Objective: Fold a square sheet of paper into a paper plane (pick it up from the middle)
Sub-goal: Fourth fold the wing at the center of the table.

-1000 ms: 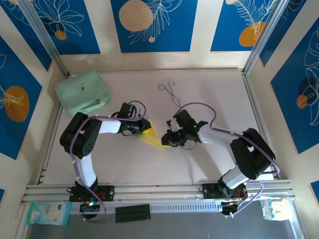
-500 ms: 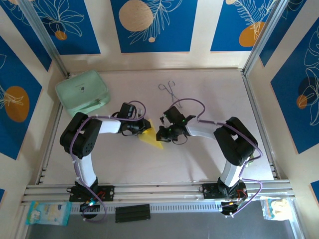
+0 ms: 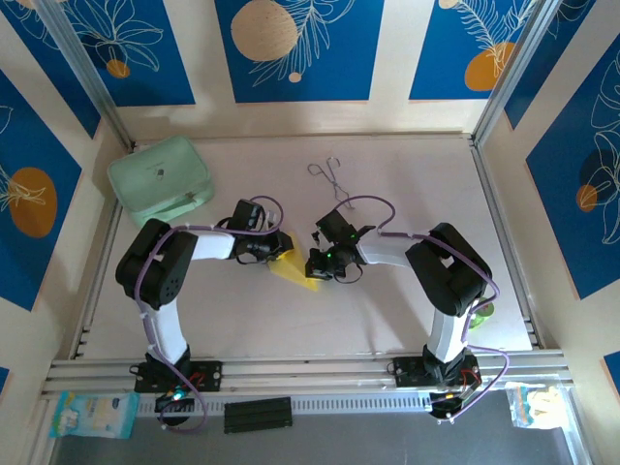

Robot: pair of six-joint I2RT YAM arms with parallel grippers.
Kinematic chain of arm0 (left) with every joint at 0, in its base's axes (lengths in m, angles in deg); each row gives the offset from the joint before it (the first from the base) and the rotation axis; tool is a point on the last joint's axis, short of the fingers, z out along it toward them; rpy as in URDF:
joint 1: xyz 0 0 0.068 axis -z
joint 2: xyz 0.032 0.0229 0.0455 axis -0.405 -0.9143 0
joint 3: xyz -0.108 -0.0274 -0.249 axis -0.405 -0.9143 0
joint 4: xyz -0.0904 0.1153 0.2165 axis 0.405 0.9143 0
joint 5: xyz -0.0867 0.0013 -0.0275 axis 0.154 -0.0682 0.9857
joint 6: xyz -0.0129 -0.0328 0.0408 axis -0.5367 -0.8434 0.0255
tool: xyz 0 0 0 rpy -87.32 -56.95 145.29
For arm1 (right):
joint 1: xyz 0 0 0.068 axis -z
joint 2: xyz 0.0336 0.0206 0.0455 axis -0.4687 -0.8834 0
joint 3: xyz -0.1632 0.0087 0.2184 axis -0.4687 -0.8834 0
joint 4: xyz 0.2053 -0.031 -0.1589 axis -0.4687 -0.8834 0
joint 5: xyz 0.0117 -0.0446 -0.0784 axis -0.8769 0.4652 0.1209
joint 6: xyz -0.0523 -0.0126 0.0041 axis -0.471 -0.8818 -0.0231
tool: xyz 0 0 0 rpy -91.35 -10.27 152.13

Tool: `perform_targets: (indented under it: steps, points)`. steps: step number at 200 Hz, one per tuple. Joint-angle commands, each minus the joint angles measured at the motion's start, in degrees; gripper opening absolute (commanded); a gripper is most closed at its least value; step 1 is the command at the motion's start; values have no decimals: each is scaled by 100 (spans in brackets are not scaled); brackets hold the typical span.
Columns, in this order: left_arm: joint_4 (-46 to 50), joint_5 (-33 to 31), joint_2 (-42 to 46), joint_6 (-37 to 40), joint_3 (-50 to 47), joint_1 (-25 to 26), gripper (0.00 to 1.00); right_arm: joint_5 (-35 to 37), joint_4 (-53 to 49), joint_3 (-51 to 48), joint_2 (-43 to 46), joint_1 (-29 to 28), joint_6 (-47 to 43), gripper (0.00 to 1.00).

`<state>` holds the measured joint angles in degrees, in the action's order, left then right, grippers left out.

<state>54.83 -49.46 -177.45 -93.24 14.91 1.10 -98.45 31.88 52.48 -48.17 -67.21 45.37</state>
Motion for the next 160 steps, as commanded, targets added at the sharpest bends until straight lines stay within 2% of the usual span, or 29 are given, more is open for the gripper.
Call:
perform_targets:
  steps: [1, 28, 57, 97, 160]
  points:
    - [329, -248, 471, 141, 94, 23, 19, 322, -465, -75, -203, -30, 10, 5]
    - [793, -668, 922, 364, -20, 133, 18, 433, -591, -59, -251, -29, 23, 4]
    - [789, -633, 1087, 345, -232, 409, 17, 459, -630, -43, -293, -29, 41, 4]
    - [644, -396, 746, 343, -212, 762, 12, 433, -656, -21, -353, -22, 61, 4]
    - [501, -435, 197, 359, -155, 788, 9, 313, -497, -119, -325, 28, 119, 3]
